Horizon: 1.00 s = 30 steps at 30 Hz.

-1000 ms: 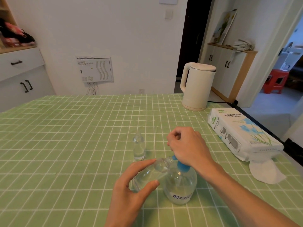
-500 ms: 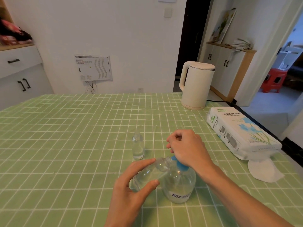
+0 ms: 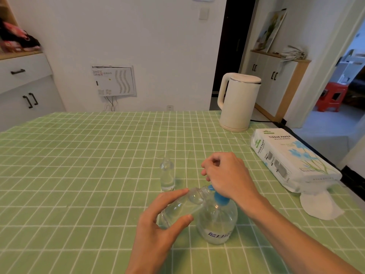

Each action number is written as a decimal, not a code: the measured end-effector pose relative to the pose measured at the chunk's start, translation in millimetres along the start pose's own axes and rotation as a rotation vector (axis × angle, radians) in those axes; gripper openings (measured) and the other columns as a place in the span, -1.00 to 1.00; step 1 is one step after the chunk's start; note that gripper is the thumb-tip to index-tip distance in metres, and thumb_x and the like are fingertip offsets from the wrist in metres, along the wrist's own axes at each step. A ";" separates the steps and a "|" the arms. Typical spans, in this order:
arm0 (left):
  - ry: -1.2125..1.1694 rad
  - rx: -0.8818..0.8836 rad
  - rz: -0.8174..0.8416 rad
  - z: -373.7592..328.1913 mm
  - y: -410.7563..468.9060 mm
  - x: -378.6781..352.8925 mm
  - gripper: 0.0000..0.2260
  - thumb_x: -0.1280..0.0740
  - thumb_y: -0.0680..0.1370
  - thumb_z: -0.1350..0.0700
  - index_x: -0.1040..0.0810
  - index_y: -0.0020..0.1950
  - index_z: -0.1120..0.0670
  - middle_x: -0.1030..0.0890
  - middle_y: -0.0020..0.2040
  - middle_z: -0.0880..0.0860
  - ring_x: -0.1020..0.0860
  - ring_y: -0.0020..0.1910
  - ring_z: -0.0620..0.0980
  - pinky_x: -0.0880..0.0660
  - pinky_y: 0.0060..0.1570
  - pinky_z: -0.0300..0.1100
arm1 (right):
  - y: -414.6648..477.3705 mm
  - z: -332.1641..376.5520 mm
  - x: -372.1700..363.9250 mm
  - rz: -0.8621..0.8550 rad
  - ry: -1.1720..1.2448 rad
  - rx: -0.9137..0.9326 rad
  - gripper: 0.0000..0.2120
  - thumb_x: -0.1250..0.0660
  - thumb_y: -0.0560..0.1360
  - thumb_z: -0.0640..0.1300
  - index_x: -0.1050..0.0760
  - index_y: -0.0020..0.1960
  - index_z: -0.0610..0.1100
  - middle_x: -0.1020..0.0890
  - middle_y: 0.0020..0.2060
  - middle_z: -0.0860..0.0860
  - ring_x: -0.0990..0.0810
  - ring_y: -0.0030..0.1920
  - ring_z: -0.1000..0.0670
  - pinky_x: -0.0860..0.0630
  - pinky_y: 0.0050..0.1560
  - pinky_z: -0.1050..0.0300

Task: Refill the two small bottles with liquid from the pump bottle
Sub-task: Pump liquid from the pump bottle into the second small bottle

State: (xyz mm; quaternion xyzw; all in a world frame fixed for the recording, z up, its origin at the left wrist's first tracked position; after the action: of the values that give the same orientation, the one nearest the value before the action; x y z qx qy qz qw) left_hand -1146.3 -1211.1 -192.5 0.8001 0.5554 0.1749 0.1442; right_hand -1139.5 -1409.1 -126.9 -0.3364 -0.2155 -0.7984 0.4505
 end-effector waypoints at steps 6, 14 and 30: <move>-0.018 -0.006 -0.001 -0.4 -0.2 -0.5 -0.59 -0.55 0.40 0.01 -0.68 0.23 -0.24 -0.72 0.23 -0.15 -0.64 0.30 -0.10 -0.47 0.28 -0.39 | -1.4 -4.9 -3.4 0.004 -0.003 -0.025 -0.71 -0.27 0.68 -0.09 -0.71 -0.10 -0.08 -0.79 -0.22 -0.02 -0.78 -0.11 -0.14 -0.73 0.06 -0.21; 0.034 -0.005 0.010 1.0 -0.8 0.6 -0.50 -0.62 0.43 0.25 -0.68 0.23 -0.22 -0.72 0.22 -0.18 -0.64 0.29 -0.14 -0.47 0.28 -0.41 | -0.6 -0.8 0.6 -0.006 -0.020 0.002 -0.74 -0.30 0.68 -0.03 -0.70 -0.09 -0.03 -0.78 -0.23 0.02 -0.78 -0.12 -0.08 -0.74 0.03 -0.20; 0.014 -0.014 -0.002 2.4 -0.1 -1.1 -0.51 -0.62 0.42 0.24 -0.68 0.23 -0.21 -0.73 0.22 -0.16 -0.65 0.28 -0.12 -0.50 0.29 -0.35 | -1.8 -5.2 -3.7 0.012 -0.010 -0.031 -0.73 -0.27 0.68 -0.08 -0.71 -0.07 -0.08 -0.79 -0.19 -0.01 -0.78 -0.09 -0.13 -0.73 0.07 -0.23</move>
State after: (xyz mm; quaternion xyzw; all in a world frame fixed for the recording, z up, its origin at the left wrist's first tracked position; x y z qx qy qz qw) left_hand -1145.7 -1212.2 -194.8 0.7973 0.5560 0.1842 0.1460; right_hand -1141.5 -1409.5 -133.2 -0.3484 -0.2034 -0.7974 0.4488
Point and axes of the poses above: each hand's wrist, its own y-axis towards the middle knuckle, its own x-axis out of the back of the hand, z = x × y, the point moved 5 cm from there along y, towards the middle knuckle
